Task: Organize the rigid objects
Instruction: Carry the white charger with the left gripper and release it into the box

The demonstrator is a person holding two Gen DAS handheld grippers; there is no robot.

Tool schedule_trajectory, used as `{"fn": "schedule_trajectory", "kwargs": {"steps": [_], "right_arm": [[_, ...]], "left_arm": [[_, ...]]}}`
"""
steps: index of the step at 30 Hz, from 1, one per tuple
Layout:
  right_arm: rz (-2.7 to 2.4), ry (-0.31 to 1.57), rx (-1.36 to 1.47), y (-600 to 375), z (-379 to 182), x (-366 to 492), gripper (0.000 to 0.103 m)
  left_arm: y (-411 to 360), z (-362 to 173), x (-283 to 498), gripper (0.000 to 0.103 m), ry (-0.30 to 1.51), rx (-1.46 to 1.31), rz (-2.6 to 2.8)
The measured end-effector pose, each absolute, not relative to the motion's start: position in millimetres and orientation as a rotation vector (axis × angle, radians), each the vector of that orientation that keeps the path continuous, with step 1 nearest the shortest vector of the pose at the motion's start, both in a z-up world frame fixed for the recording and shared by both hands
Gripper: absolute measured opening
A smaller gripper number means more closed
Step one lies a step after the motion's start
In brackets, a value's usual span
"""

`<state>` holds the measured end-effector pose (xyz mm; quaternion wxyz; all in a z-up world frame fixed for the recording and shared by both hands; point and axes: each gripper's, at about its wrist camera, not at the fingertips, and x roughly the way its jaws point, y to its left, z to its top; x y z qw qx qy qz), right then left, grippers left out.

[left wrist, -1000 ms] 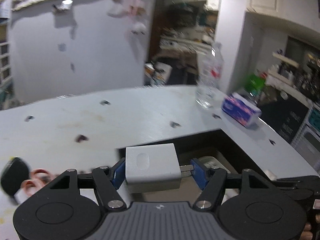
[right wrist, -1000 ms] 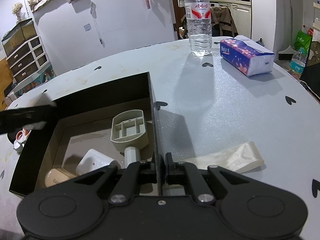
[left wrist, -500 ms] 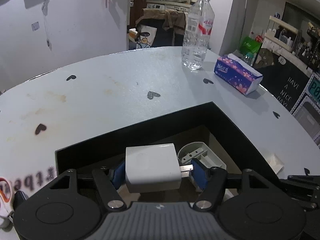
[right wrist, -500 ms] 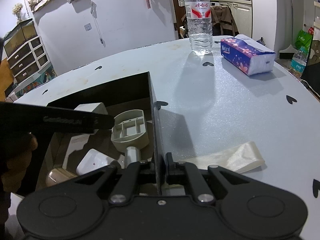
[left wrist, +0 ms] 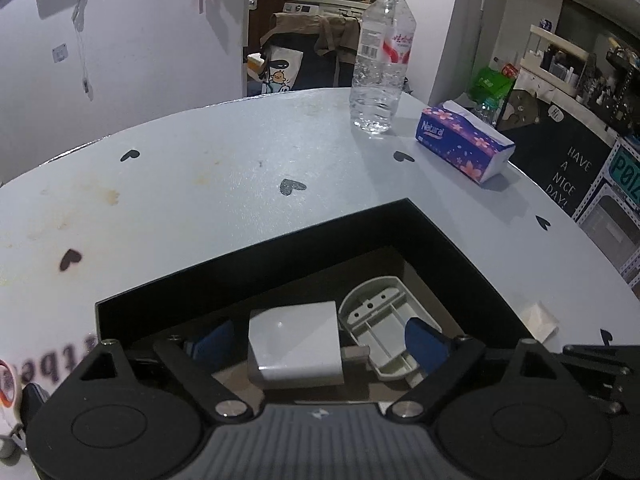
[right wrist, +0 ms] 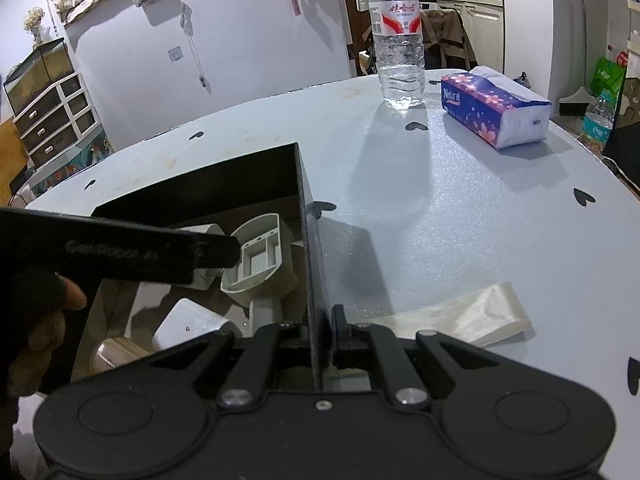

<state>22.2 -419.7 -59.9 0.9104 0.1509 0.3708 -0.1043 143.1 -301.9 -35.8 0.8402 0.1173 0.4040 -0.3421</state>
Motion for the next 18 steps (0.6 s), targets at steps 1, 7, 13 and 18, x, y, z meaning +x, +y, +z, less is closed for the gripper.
{"fn": "schedule_trajectory", "kwargs": {"steps": [1,7,13,18], "right_arm": [[-0.215,0.765,0.313,-421,-60,22,0.007],[-0.214,0.765,0.314,-421,-61,23,0.007],[-0.217,0.764,0.312,-421,-61,22,0.007],[-0.218,0.764,0.312,-420,-61,22,0.007]], "left_arm": [[-301,-34,141,0.094,0.847,0.253,-0.725],[-287,-19,127,0.097,0.792,0.262,-0.732],[-274,-13,113,0.097,0.762,0.280,-0.758],[-282,-20,119,0.062,0.752,0.360,-0.734]]}}
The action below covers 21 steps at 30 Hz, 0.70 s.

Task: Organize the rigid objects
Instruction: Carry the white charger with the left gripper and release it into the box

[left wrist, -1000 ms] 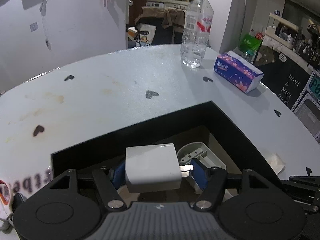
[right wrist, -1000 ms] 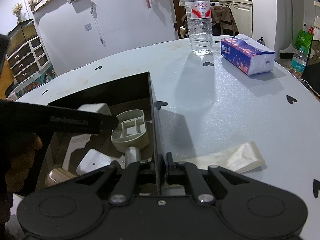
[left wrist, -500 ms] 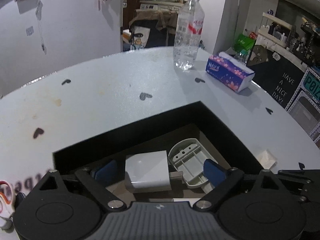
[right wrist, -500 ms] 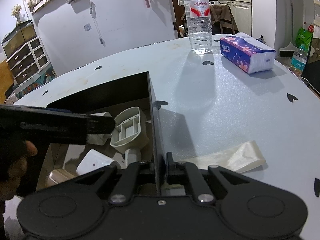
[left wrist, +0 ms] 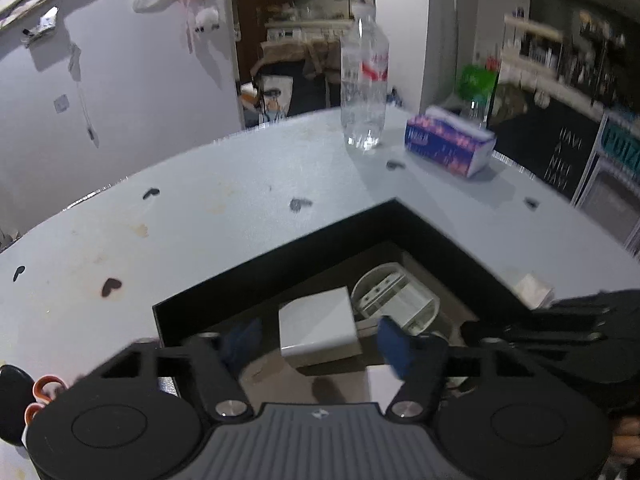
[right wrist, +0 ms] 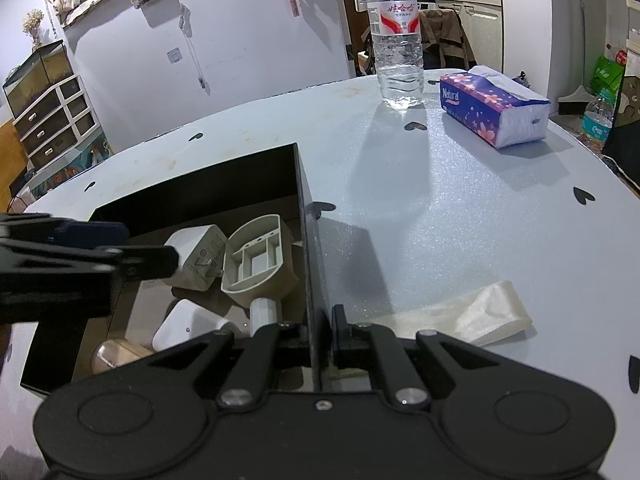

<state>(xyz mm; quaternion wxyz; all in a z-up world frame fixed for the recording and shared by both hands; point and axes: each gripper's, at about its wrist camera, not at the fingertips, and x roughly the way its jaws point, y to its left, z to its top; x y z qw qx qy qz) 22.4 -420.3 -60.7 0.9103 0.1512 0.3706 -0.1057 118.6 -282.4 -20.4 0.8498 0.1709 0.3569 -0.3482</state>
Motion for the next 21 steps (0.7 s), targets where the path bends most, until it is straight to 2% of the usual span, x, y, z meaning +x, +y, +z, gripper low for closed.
{"fn": "schedule_trajectory", "kwargs": {"steps": [7,16,17,19,21], "right_arm": [[-0.211,0.765,0.313,-421,-60,22,0.007],[-0.206,0.763,0.316,-422,-60,22,0.008],[-0.205,0.763,0.317,-422,-60,22,0.008],[-0.205,0.763,0.316,-422,-60,23,0.008],[-0.206,0.763,0.315,-422,-61,22,0.008]], "left_arm": [[-289,-36,138,0.064,0.801,0.366,-0.728],[-287,-42,135,0.061,0.795,0.434,-0.719],[-288,-42,134,0.060,0.791,0.440,-0.724],[-292,-42,135,0.053,0.807,0.437,-0.756],[-295,-43,134,0.052,0.808,0.445,-0.758]]}}
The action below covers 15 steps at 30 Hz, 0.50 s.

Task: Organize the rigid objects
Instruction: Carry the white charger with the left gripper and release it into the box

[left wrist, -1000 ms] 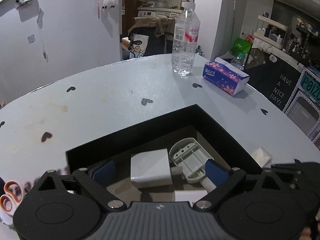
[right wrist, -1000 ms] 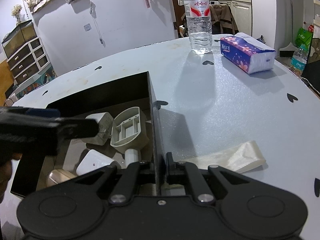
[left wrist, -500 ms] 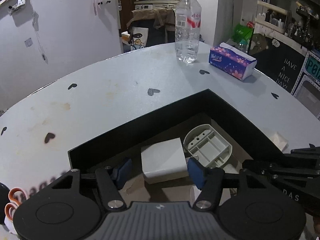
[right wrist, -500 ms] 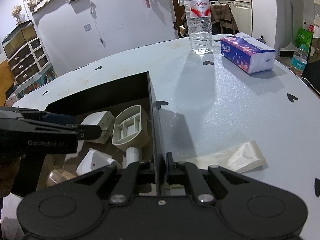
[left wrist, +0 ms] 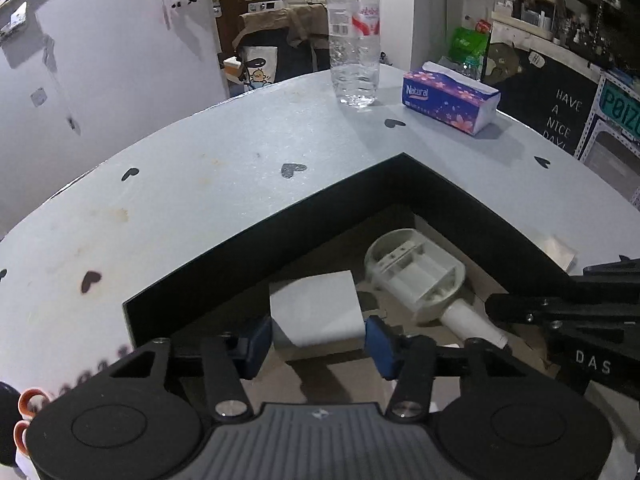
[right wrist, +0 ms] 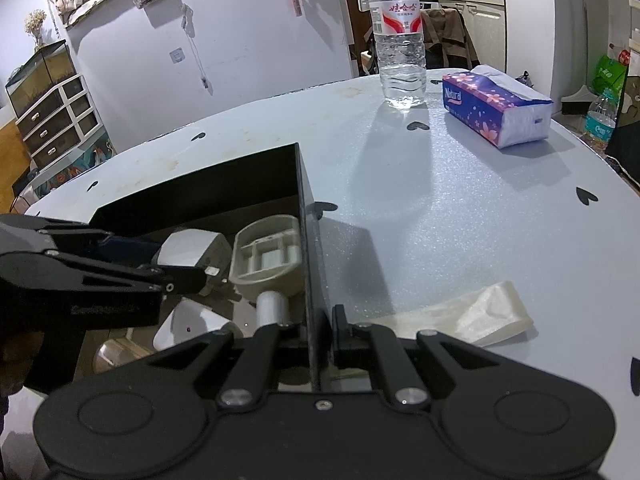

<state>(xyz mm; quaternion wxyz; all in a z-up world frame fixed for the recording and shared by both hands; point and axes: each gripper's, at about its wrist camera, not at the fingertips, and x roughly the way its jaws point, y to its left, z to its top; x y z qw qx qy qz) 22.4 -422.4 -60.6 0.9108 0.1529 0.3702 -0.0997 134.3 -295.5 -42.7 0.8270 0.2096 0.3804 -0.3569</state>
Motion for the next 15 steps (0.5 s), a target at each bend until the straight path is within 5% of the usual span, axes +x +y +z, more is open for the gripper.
{"fn": "schedule_trajectory", "kwargs": {"steps": [11,15], "right_arm": [[-0.205,0.764,0.316,-423,-61,22,0.007],[-0.205,0.763,0.316,-423,-61,22,0.008]], "left_arm": [[-303,-42,134,0.053,0.816,0.390,-0.799],[-294,-33,130,0.066,0.795,0.363,-0.796]]}}
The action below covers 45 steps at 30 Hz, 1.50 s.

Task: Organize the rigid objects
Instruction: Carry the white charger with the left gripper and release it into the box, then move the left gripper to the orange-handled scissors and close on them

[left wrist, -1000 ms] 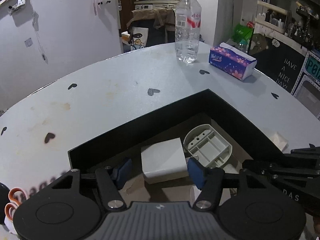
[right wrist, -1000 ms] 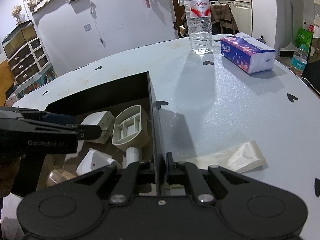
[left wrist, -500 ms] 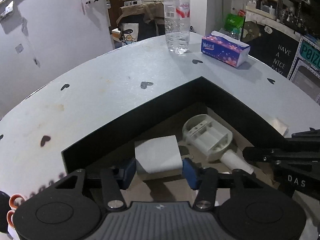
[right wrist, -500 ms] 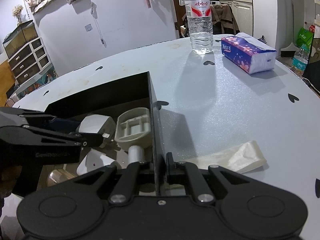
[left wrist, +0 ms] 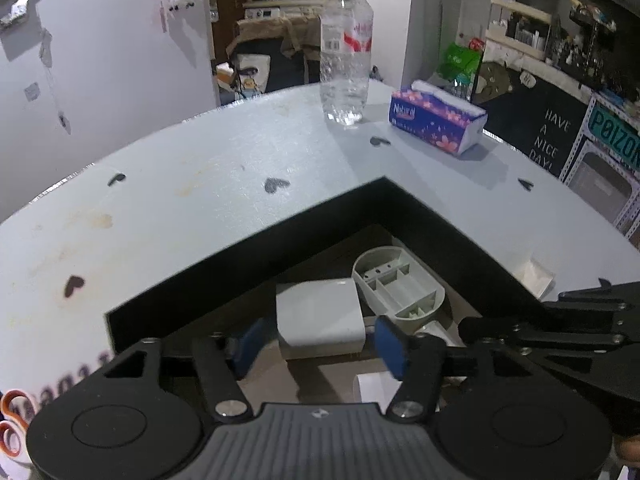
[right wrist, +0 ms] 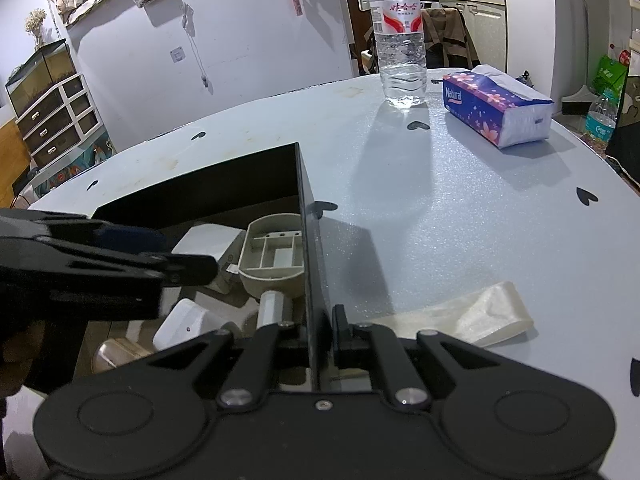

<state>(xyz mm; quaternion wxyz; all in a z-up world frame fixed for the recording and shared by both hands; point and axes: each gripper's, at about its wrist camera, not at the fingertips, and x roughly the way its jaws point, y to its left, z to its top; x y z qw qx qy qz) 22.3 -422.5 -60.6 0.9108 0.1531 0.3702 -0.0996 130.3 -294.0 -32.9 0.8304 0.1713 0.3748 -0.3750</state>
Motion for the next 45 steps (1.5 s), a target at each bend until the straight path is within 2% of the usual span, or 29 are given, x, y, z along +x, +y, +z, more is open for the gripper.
{"fn": "schedule_trajectory", "kwargs": {"steps": [6,8,10,19,30,45], "right_arm": [[-0.205,0.763,0.315,-422,-61,22,0.008],[-0.205,0.763,0.315,-422,-61,22,0.008],[-0.205,0.763,0.315,-422,-60,22,0.008],[-0.205,0.762,0.317,-423,-60,23,0.008],[-0.207,0.758,0.318,-422,-60,23,0.008],[-0.208,0.756,0.315,-423,-60,22,0.008]], "left_arm": [[-279,-18,115,0.077,0.763,0.332,-0.813],[-273,-15,109,0.085,0.757,0.322,-0.818],[-266,-12,102,0.098,0.746,0.304,-0.822],[-241,-6,83,0.102,0.735,0.261,-0.799],[-210,-9,71,0.103,0.715,0.234,-0.745],[-123,-27,88,0.103,0.682,0.053,-0.454]]}}
